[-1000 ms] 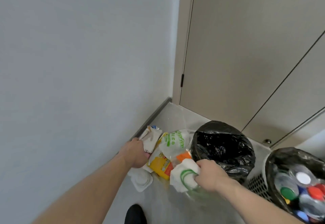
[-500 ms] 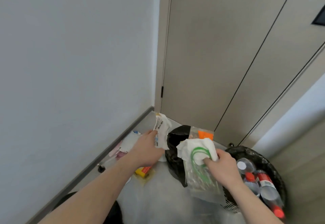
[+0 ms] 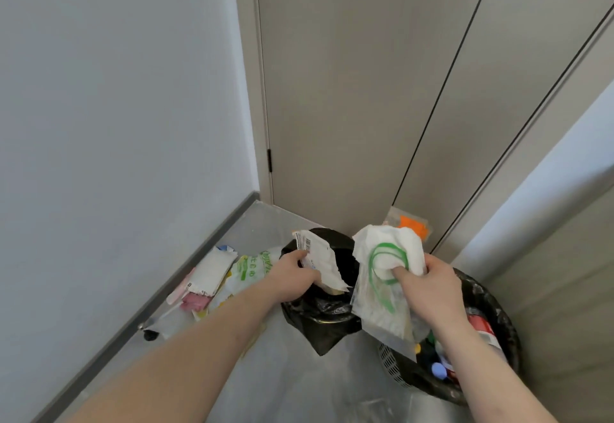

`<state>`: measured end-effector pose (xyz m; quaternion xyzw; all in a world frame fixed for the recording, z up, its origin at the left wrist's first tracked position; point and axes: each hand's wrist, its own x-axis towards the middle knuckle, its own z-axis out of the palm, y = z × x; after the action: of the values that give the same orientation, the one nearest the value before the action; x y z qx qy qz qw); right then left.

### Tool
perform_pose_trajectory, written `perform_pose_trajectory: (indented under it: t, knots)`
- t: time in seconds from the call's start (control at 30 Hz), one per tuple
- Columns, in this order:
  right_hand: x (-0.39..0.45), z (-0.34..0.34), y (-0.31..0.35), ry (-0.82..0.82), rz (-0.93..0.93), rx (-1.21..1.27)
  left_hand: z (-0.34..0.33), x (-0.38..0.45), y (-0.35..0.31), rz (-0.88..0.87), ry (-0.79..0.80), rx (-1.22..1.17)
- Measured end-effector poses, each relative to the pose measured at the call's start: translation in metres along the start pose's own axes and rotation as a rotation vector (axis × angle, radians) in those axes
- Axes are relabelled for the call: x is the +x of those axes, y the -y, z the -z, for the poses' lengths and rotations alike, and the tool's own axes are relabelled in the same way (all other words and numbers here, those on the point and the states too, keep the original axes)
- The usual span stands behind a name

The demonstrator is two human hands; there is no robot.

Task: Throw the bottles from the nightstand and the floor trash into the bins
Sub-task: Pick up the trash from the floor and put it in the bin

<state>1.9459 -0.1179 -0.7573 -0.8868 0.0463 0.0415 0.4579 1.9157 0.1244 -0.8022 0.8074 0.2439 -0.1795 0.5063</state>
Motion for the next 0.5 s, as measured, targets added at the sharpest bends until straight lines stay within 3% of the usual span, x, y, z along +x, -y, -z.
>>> perform_pose_trajectory:
  t: [0.1, 0.3, 0.5]
  knots:
    - [0.008, -0.004, -0.007, 0.005, -0.030, -0.024, 0.003, 0.013, 0.009, 0.062, 0.073, 0.079]
    - [0.021, -0.016, -0.005, -0.043, -0.018, 0.019, 0.000, 0.021, 0.038, 0.073, 0.184, 0.636]
    - [0.038, -0.056, 0.008, -0.060, 0.014, 0.037, 0.006, 0.027, 0.050, 0.101, 0.221, 0.679]
